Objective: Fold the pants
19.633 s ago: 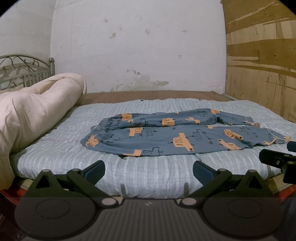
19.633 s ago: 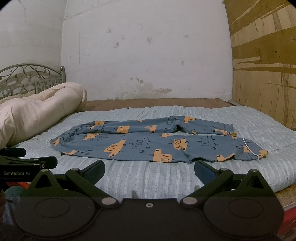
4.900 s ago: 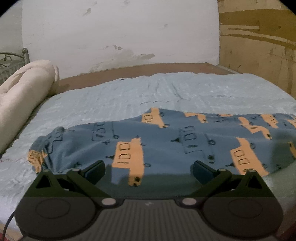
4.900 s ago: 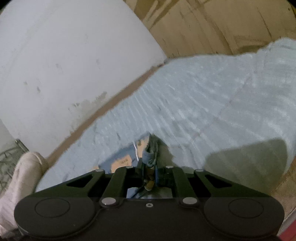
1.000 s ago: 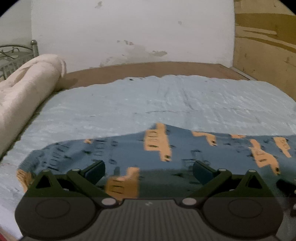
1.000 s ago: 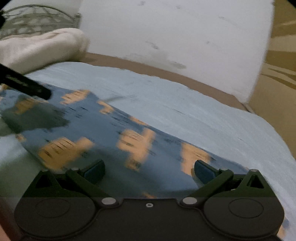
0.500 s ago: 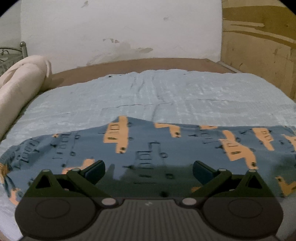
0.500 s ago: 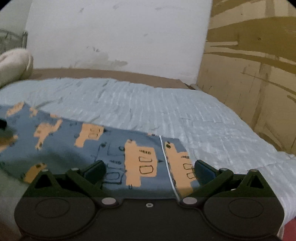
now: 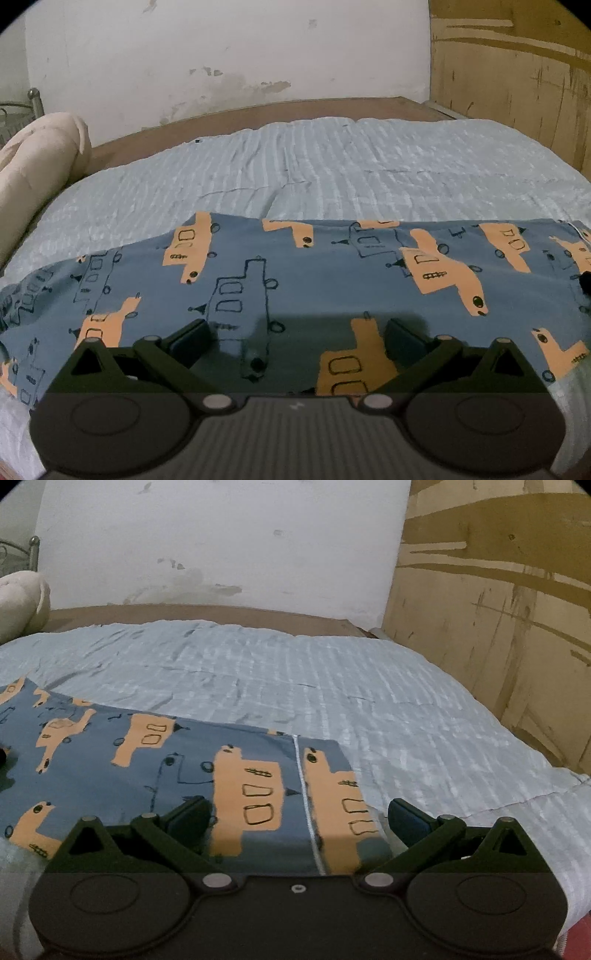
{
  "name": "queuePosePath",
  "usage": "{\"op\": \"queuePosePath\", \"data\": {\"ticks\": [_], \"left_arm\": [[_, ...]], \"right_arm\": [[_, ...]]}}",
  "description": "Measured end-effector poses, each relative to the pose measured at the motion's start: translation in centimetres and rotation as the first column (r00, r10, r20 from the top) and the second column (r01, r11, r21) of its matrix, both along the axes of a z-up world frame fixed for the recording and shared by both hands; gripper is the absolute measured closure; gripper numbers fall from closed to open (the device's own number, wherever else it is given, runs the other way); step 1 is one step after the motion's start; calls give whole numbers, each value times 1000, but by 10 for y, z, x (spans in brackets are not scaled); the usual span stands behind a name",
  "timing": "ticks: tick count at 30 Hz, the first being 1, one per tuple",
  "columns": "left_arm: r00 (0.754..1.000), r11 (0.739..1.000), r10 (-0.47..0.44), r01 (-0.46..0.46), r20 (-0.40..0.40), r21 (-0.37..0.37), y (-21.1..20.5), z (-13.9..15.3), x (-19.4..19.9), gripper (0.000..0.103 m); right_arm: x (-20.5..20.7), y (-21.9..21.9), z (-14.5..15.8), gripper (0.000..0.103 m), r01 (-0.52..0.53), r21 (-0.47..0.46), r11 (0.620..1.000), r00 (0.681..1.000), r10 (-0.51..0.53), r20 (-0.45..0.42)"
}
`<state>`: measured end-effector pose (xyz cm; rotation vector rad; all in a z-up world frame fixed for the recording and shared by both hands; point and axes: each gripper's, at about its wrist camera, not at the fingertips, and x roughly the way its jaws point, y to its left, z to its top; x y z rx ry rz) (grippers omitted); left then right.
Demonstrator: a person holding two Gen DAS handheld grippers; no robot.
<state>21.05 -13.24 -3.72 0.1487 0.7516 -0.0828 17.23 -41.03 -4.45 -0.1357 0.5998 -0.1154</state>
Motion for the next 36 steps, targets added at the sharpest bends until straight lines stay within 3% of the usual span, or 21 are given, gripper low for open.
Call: {"op": "queuePosePath", "data": {"ticks": [11, 18, 22, 30, 36], "left_arm": [[997, 997, -79, 79, 23, -16, -45, 13, 15, 1], [987, 987, -157, 158, -13, 17, -97, 3, 41, 1], [984, 983, -177, 178, -25, 35, -118, -1, 56, 1], [970, 969, -243, 243, -3, 50, -153, 4, 64, 1], [956, 954, -295, 294, 4, 61, -181, -3, 70, 1]], "right_arm": [[0, -10, -4, 1, -3, 35, 999, 1000, 3, 3], [0, -19, -6, 1, 0, 41, 999, 1000, 0, 14], [-5, -37, -6, 1, 46, 28, 999, 997, -47, 60], [-50, -50, -4, 1, 82, 38, 996, 955, -89, 281], [-77, -51, 1, 1, 29, 162, 986, 957, -74, 281]]}}
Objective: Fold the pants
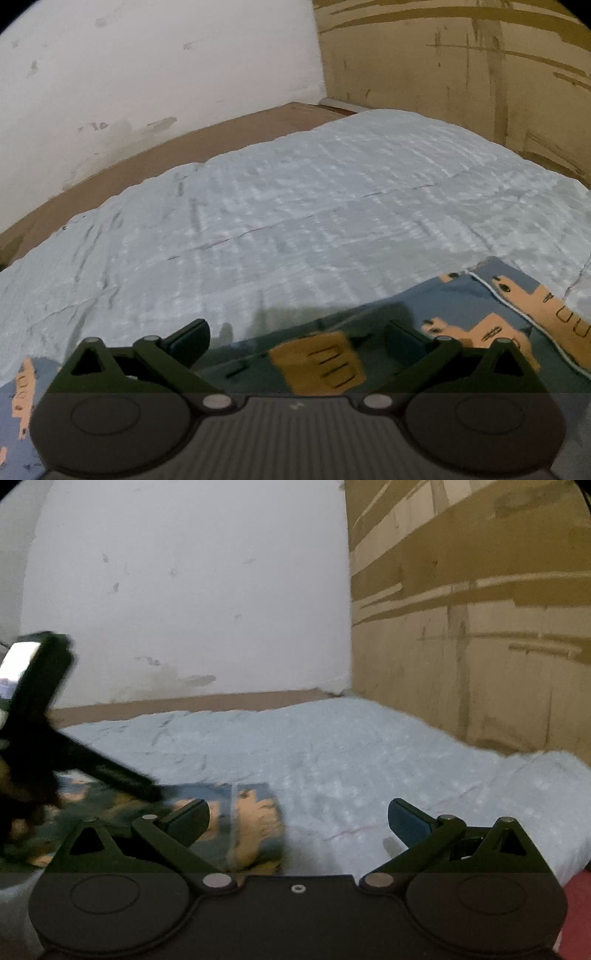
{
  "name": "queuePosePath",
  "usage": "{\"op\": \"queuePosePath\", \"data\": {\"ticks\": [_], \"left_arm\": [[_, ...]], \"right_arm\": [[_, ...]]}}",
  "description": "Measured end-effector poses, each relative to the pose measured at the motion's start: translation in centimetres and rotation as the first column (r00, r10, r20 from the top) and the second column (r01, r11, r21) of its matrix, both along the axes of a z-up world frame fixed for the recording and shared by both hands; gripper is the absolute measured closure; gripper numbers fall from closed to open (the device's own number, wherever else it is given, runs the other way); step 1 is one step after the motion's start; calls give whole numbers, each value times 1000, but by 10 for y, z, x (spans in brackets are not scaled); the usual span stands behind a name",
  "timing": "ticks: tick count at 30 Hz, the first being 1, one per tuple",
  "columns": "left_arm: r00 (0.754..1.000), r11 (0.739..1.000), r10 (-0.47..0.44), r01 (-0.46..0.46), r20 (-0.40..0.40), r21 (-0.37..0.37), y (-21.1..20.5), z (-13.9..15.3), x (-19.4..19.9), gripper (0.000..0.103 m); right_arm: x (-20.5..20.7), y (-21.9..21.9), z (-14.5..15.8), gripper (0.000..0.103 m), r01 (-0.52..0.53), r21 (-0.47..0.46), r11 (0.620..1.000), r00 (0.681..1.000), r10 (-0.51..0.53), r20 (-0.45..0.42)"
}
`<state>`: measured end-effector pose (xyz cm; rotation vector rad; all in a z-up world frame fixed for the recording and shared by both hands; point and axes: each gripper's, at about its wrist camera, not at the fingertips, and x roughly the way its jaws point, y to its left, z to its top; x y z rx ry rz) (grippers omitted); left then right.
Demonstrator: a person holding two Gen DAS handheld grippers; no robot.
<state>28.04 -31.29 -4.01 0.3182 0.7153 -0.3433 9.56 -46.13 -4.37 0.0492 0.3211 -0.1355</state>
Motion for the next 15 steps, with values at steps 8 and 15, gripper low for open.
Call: {"op": "queuePosePath", "data": {"ticks": [8, 15], "left_arm": [[1000, 1000, -25, 25, -14, 8, -15, -10, 13, 0], [978, 976, -195, 186, -72, -113, -26, 16, 12, 1]], "right_arm": [[-15, 8, -6, 1, -104, 111, 988, 991, 113, -72], [-9, 18, -4, 1, -136, 176, 975, 976, 162, -146]]}}
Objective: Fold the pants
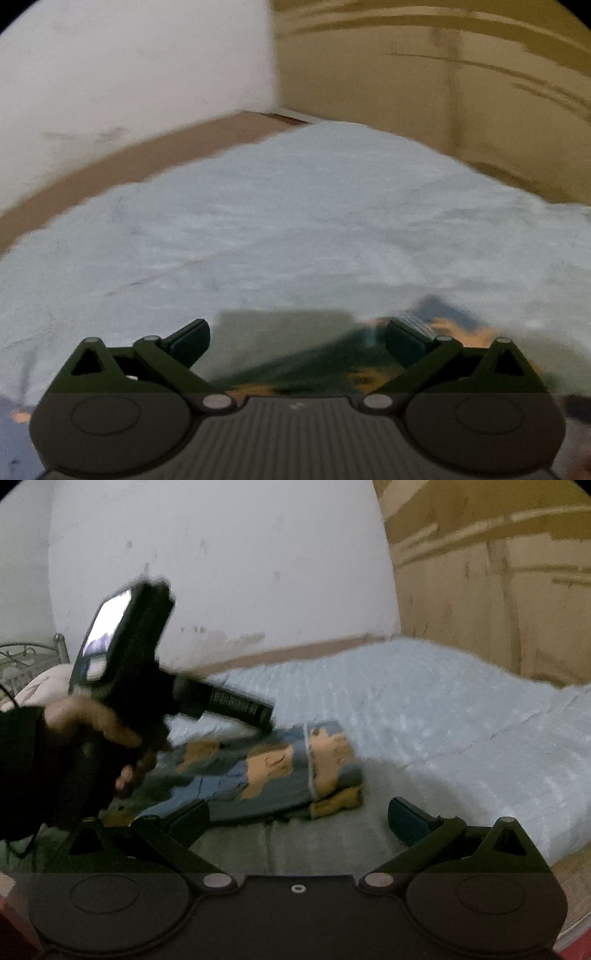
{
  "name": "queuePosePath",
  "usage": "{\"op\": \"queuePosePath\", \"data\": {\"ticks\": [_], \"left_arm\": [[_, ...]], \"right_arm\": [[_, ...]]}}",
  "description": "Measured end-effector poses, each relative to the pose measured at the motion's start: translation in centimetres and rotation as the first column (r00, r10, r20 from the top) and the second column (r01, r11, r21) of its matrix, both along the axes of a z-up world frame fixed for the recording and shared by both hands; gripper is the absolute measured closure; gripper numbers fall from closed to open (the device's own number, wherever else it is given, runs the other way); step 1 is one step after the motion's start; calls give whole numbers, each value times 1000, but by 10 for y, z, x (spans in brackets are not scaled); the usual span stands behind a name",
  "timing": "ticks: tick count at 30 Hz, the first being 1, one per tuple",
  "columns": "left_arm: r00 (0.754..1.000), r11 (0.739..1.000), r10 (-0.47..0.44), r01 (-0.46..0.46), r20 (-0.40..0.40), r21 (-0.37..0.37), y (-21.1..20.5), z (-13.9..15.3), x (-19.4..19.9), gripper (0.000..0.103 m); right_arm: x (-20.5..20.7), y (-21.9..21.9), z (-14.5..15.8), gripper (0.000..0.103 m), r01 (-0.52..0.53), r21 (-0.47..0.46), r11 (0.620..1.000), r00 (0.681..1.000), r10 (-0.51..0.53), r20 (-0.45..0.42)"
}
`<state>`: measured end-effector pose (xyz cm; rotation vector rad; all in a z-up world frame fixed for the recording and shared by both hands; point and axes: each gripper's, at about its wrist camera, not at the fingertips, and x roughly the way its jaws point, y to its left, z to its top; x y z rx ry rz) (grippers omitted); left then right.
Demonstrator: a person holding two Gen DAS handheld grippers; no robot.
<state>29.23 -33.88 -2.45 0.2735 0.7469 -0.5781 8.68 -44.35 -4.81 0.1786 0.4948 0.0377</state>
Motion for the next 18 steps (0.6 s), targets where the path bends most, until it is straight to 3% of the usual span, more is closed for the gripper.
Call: {"op": "queuePosePath", "data": {"ticks": [4, 7, 12, 18], "left_arm": [[976, 986, -163, 156, -148, -53, -15, 2, 1, 1], [963, 983, -185, 180, -197, -42, -24, -1, 4, 1], [954, 984, -176, 165, -244, -63, -28, 2, 11, 1], [940, 985, -165, 144, -300, -92, -29, 13, 20, 1]], "right_arm": [[0, 6, 5, 1, -40, 48, 998, 999, 41, -25], [5, 6, 4, 1, -42, 112, 993, 999, 45, -24], [6, -1, 3, 10, 100, 281, 954, 995, -98, -21], [1, -3, 0, 30, 272, 418, 867, 958, -286, -30]]}}
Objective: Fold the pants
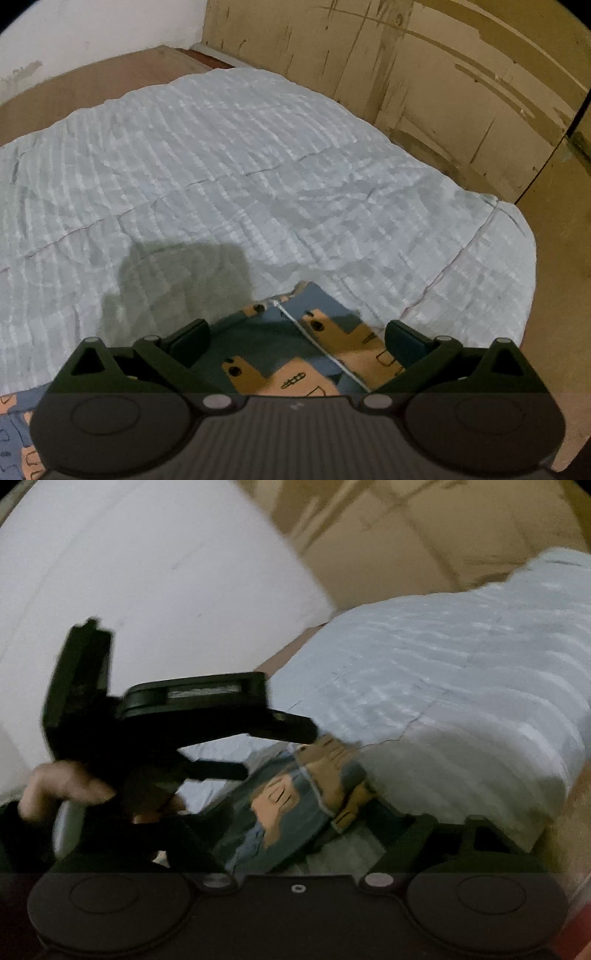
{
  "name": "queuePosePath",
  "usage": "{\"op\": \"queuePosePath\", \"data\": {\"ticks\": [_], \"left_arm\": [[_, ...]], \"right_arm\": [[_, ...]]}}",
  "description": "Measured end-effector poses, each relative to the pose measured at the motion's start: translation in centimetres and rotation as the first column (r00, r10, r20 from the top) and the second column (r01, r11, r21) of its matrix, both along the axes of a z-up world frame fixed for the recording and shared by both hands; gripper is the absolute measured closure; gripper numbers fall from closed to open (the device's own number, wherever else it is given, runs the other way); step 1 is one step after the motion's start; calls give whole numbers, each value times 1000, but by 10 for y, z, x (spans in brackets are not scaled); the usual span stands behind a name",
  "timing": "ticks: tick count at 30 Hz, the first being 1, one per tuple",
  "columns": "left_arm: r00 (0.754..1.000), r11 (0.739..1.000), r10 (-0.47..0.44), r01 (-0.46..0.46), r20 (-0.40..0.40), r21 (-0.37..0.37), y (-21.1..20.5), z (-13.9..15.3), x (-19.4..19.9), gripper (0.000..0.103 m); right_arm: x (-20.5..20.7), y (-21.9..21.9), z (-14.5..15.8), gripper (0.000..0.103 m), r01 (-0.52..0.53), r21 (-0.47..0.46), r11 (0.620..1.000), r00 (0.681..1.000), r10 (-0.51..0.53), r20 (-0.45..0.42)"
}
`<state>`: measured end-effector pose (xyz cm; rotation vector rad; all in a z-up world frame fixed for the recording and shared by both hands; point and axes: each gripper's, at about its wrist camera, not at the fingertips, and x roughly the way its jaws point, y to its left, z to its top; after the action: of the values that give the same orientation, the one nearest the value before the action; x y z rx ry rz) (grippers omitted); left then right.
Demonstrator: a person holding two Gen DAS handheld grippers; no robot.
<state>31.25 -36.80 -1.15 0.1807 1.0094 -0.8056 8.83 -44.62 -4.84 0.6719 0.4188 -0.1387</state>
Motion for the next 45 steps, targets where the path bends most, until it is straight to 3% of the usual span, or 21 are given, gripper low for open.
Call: {"op": "queuePosePath", "data": {"ticks": [2, 4, 8, 13, 19, 27, 36, 40, 43, 45], "left_arm": [[1000, 1000, -5, 5, -2, 9, -3, 4, 3, 1], [1000, 1000, -10, 10, 0, 15, -8, 8, 4, 1], [999, 999, -8, 6, 44, 47, -16, 13, 1, 1], [998, 997, -28, 23, 58, 73, -23, 13, -5, 1], [998, 996, -34, 30, 50, 83, -28, 14, -6, 1], [999, 991, -27, 24, 23, 130, -43, 10, -2, 1], [999, 977, -28, 19, 38, 213, -54, 4, -5, 5], [1000, 979, -20, 14, 24, 204, -47, 6, -3, 12], [1000, 981, 6, -6, 1, 193, -39, 8, 3, 27], [999, 984, 24, -18, -34, 175, -33, 8, 9, 28]], "right_arm": [[1, 2, 0, 52, 57, -1, 998, 998, -57, -8], [1, 5, -1, 62, 105, -19, 994, 994, -106, -25], [5, 20, 2, 75, 121, -155, 980, 991, -128, -33], [6, 38, 7, 85, 122, -296, 947, 991, -130, -8], [7, 49, 9, 86, 116, -377, 919, 993, -121, 9], [10, 37, 3, 87, 120, -292, 949, 992, -122, 10], [10, 38, 3, 89, 116, -304, 946, 993, -118, 13], [11, 50, 6, 90, 101, -390, 915, 995, -101, 19], [13, 68, 9, 91, 79, -501, 862, 997, -78, 22], [15, 80, 9, 91, 61, -565, 823, 998, -59, 21]]}}
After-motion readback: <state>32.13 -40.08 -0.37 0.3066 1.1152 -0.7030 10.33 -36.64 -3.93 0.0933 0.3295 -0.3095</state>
